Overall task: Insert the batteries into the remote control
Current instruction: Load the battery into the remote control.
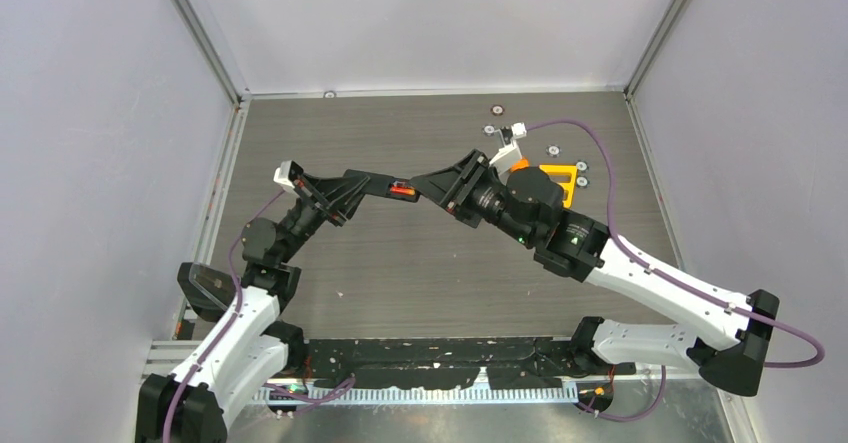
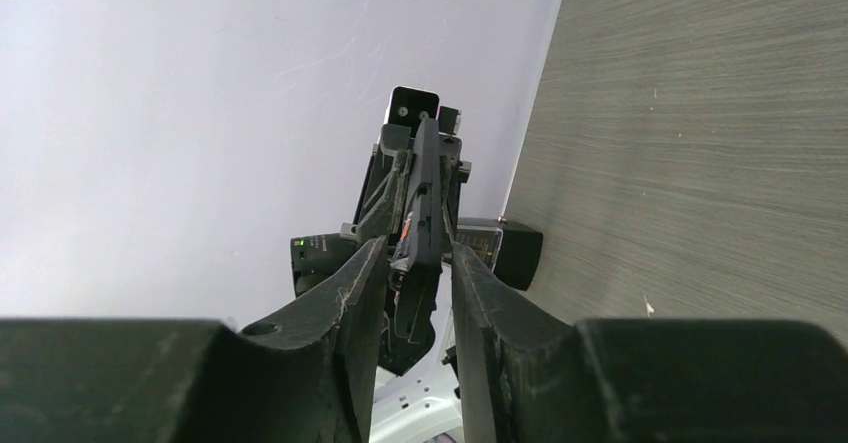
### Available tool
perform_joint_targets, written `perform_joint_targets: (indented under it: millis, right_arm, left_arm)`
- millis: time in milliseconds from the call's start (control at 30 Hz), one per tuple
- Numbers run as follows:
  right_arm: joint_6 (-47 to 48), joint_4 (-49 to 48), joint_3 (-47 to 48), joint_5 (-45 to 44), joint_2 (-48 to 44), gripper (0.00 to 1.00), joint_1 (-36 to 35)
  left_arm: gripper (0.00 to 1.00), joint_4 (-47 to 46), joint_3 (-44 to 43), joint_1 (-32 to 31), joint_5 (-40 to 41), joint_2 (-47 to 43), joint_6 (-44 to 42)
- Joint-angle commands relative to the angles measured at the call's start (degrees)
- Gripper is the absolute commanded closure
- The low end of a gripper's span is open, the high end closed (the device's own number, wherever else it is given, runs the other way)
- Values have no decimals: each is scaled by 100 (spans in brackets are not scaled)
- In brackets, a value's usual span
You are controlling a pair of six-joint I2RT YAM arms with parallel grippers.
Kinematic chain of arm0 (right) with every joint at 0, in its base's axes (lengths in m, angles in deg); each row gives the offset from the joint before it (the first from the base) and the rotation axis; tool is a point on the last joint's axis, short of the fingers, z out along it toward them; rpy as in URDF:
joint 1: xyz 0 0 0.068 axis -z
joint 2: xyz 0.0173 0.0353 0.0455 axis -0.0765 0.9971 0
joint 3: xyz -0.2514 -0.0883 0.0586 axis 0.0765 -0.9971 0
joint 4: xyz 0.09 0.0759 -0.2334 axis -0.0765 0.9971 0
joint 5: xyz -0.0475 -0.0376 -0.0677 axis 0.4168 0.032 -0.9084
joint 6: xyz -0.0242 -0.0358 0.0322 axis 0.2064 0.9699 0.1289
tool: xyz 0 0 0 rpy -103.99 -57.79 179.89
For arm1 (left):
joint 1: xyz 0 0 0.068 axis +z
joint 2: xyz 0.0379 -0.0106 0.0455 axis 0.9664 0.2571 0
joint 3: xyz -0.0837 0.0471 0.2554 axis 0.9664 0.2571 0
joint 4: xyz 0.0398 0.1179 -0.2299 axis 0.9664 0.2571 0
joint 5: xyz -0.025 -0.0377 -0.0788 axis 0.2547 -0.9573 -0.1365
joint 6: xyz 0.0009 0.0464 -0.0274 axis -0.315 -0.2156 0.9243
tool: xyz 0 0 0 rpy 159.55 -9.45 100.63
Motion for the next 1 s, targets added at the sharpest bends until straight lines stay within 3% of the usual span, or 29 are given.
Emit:
perform_joint_targets:
  millis: [0,267,433,500,533,600,633,700,800,967]
  right_arm:
    - [-50,-105,24,26,94,67,15]
    - [-136,-104,0,132,185,76,24]
    - [-154,-103,5,160,229,91,31]
    - [-162,-99,1,162,218,92,39]
    - [-167,-90,-6,166,211,89,41]
    - [-154,-34,-12,135,181,73,49]
    - [-121,12,-10,111,156,59,50]
    - [-17,72,-4,104,116,43,62]
    - [206,190,36,101,48,30,102]
    - [803,427,27,191,-202,25,319]
  left_arm:
    - [100,-321,-135,-24,53,-154,104]
    - [100,-343,-153,-24,17,-162,61]
    - [100,-333,-132,-20,-2,-168,-55]
    - [100,-305,-114,-19,5,-185,-159]
    - [100,-264,-113,-22,4,-201,-239]
    - [100,-110,-134,-16,-13,-239,-495]
    - [100,-75,-139,-16,-17,-249,-644]
    - [100,95,-177,1,-93,-267,-931]
    - [100,228,-268,46,-321,-237,-1439]
    - [100,180,-483,137,-946,-59,-2264]
